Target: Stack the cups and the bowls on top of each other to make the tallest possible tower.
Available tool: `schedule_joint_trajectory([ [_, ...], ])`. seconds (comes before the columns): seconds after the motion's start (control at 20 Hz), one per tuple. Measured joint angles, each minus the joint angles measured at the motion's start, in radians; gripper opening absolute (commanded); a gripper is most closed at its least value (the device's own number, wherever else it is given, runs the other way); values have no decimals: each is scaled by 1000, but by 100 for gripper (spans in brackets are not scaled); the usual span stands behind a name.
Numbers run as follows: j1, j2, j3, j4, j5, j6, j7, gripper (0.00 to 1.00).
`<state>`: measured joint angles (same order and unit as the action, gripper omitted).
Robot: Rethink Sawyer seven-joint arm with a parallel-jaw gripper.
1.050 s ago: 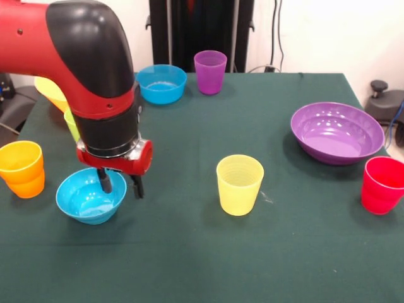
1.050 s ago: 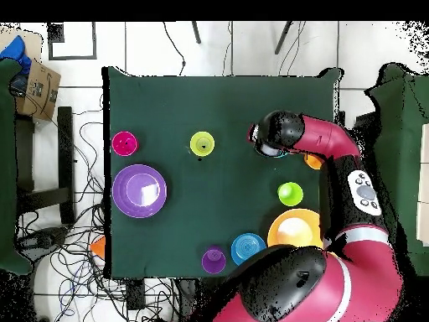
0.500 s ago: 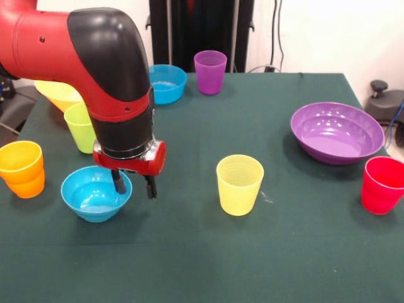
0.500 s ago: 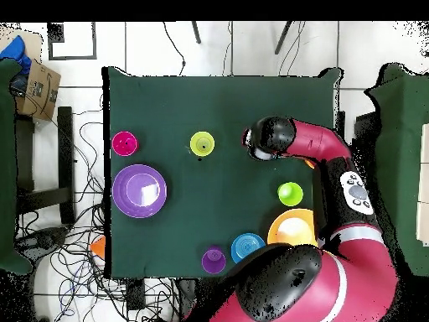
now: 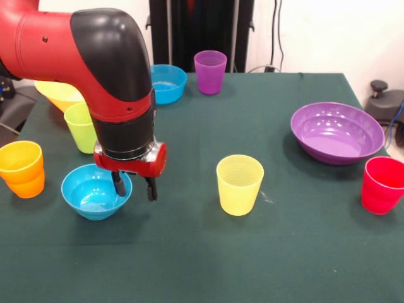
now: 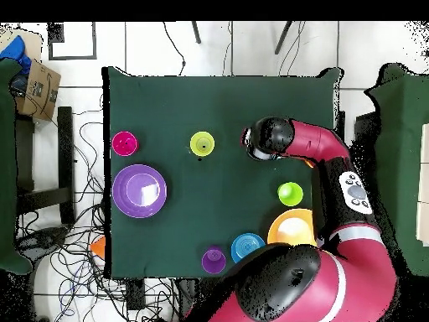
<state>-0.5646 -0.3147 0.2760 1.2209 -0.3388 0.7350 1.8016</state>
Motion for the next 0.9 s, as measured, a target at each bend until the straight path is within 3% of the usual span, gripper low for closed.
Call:
schedule_joint_trajectory([
  [0.6,-10,0,0,0,-2,0,0,100],
  [0.65,-15,0,0,0,-3,0,0,0],
  [0.9,-21,-10,2,-14,-3,0,0,0],
])
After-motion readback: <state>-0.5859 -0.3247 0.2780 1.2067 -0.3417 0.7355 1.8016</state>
